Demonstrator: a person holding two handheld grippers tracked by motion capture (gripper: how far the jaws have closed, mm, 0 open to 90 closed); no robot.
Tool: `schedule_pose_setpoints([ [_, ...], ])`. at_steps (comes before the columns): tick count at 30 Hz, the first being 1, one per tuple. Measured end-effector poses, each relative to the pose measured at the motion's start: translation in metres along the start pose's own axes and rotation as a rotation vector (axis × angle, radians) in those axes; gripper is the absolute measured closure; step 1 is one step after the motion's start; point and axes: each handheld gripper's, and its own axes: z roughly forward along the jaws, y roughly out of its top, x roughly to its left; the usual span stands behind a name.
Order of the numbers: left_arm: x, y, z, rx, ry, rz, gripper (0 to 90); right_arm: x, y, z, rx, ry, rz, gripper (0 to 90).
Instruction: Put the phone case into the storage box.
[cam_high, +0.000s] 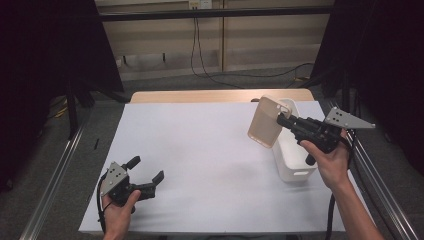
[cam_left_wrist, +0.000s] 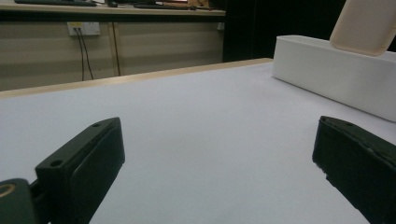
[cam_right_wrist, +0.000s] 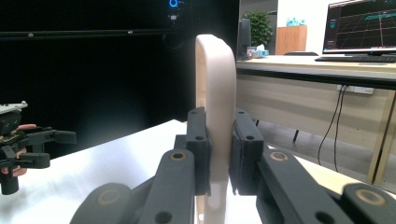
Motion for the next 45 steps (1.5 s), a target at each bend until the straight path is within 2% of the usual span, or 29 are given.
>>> schedule_pose_setpoints([
  [12, -0.001, 0.000, 0.001, 0.002, 0.004, 0.005, 2.4, -0.018, 0.011, -0.007, -0.005, -0.037, -0.008, 80.6],
  [20, 0.000, 0.000, 0.002, 0.002, 0.004, 0.008, 2.5, -0.031, 0.020, -0.009, 0.002, -0.050, -0.029, 80.5],
  [29, 0.000, 0.000, 0.003, 0.006, 0.006, 0.012, 2.6, -0.044, 0.023, -0.011, -0.005, -0.061, -0.037, 80.6],
  [38, 0.001, 0.002, 0.004, 0.000, 0.008, 0.010, 2.6, -0.059, 0.026, -0.015, -0.005, -0.097, -0.046, 80.5],
  [40, 0.000, 0.004, 0.004, 0.000, 0.016, 0.025, 2.6, -0.062, 0.026, -0.015, 0.000, -0.109, -0.046, 80.5],
  [42, 0.000, 0.004, 0.005, -0.005, 0.011, 0.001, 2.6, -0.065, 0.026, -0.016, 0.000, -0.116, -0.047, 80.5],
  [43, 0.000, 0.004, 0.006, 0.000, 0.018, 0.026, 2.6, -0.066, 0.025, -0.016, 0.004, -0.118, -0.049, 80.5],
  [45, -0.001, 0.004, 0.007, 0.002, 0.012, 0.024, 2.6, -0.069, 0.025, -0.015, 0.013, -0.123, -0.058, 80.5],
])
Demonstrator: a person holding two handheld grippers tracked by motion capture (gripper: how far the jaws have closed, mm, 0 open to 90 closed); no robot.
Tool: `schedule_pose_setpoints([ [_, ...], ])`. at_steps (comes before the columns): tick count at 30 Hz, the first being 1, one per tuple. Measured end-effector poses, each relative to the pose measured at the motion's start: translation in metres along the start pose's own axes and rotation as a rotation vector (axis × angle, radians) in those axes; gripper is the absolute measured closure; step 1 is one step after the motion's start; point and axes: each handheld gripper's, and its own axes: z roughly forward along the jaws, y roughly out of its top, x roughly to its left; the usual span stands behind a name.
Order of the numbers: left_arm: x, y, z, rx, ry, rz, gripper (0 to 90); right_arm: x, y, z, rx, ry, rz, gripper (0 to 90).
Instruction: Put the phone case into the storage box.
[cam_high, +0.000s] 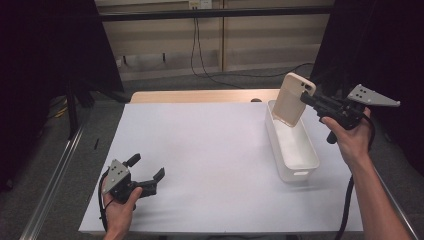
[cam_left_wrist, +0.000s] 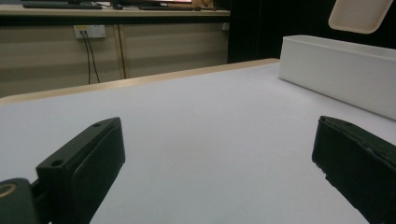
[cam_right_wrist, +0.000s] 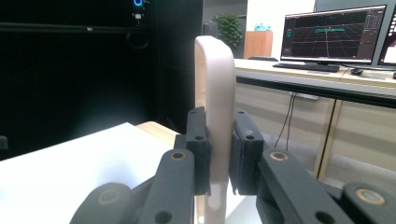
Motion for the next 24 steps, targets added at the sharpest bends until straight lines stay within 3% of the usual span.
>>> schedule_pose_setpoints([
  [7, -0.001, -0.001, 0.000, 0.004, -0.005, 0.009, 2.6, -0.008, -0.008, 0.003, 0.016, -0.016, -0.001, 80.5],
  [15, -0.002, 0.000, 0.001, -0.003, -0.009, -0.008, 3.1, -0.018, -0.014, 0.006, 0.036, -0.028, -0.006, 80.6],
  [24, -0.001, -0.001, 0.001, 0.001, -0.005, -0.007, 3.1, -0.029, -0.025, 0.015, 0.065, -0.017, -0.009, 80.5],
])
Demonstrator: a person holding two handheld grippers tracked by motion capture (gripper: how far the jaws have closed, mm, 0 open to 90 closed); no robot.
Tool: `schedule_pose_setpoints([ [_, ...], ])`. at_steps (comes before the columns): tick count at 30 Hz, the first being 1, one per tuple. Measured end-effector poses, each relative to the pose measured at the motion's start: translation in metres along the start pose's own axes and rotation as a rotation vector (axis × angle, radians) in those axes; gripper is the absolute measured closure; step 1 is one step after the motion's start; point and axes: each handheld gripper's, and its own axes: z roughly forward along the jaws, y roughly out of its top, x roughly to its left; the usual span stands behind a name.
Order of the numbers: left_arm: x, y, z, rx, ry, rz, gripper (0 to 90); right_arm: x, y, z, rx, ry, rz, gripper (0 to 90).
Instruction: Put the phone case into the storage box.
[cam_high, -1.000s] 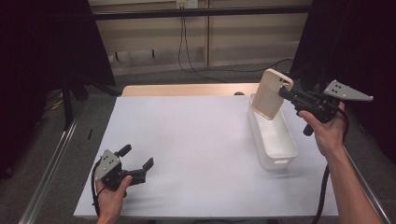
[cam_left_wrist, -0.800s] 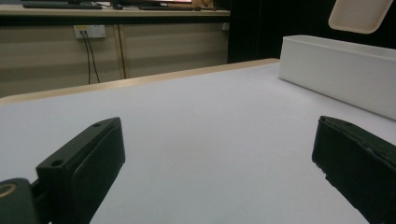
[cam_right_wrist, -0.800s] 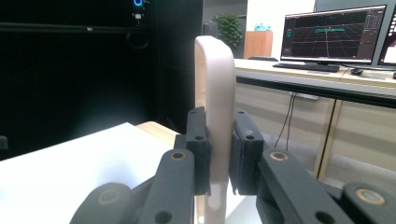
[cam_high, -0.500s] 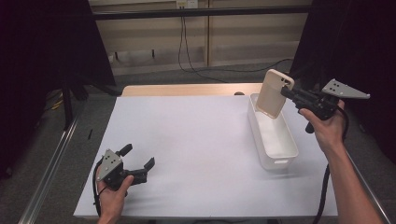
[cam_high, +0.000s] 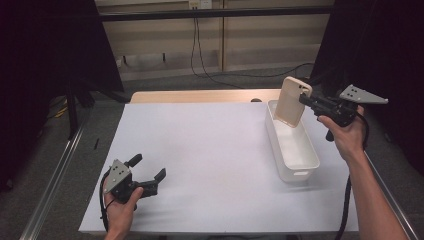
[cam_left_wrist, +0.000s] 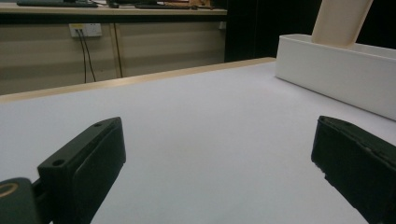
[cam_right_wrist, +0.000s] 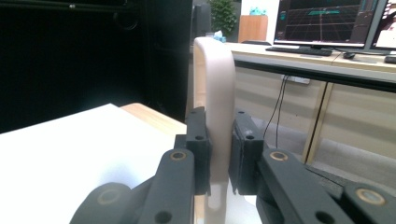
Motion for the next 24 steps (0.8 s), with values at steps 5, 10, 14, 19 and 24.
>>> schedule_pose_setpoints([
  [5, -0.001, 0.000, 0.001, 0.007, -0.006, 0.005, 3.1, -0.006, -0.007, 0.005, 0.016, 0.005, -0.003, 80.6],
  [10, -0.002, 0.000, 0.003, 0.008, -0.008, 0.003, 3.1, -0.013, -0.012, 0.011, 0.022, 0.013, 0.004, 80.5],
  [14, -0.001, 0.000, 0.003, 0.011, -0.006, 0.011, 3.0, -0.019, -0.017, 0.018, 0.025, 0.014, 0.013, 80.5],
  [19, -0.001, -0.001, 0.003, 0.013, -0.003, 0.013, 3.1, -0.024, -0.020, 0.026, 0.035, 0.021, 0.012, 80.6],
  [24, -0.001, -0.001, 0.004, 0.018, -0.007, 0.024, 3.1, -0.028, -0.028, 0.034, 0.044, 0.021, 0.013, 80.5],
])
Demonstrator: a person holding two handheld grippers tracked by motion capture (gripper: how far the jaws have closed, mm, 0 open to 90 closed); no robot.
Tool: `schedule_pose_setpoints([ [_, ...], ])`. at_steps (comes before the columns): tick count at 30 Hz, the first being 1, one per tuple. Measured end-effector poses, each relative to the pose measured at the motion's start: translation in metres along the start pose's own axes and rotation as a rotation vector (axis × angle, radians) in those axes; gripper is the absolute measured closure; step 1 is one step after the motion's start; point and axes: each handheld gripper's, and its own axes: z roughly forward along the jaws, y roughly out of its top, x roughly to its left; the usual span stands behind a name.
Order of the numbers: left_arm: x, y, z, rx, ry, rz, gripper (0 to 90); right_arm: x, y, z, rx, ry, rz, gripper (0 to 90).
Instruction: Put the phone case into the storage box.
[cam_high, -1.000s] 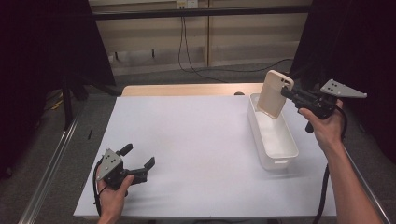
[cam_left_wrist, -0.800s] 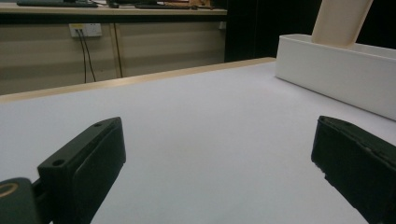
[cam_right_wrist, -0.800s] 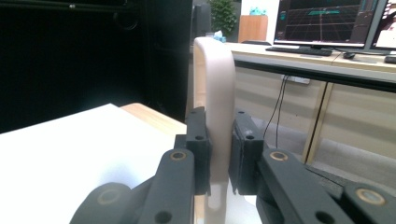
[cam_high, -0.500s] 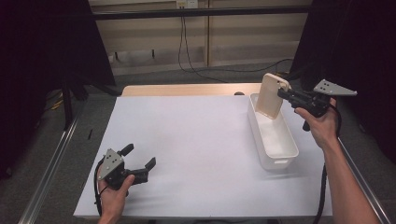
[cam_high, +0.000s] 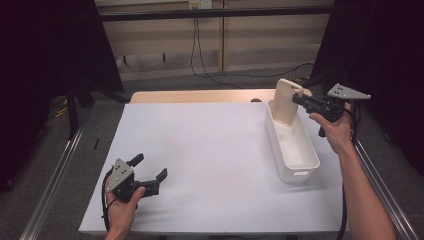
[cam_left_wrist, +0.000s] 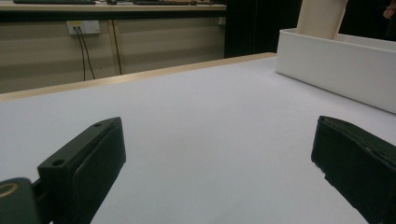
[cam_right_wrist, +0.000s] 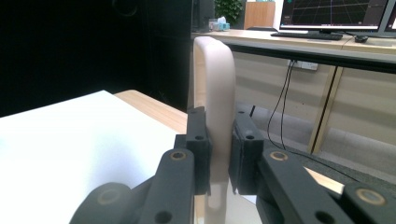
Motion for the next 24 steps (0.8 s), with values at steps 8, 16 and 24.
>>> schedule_pose_setpoints([
  [8, 0.000, 0.000, 0.002, 0.001, 0.002, -0.002, 3.1, -0.006, -0.010, 0.010, 0.010, -0.011, 0.005, 80.5],
  [16, 0.001, -0.001, 0.003, 0.007, 0.000, 0.005, 3.0, -0.010, -0.018, 0.017, 0.016, -0.022, 0.014, 80.5],
  [24, 0.000, -0.001, 0.004, 0.008, -0.006, 0.006, 3.1, -0.015, -0.027, 0.024, 0.037, -0.026, 0.019, 80.5],
])
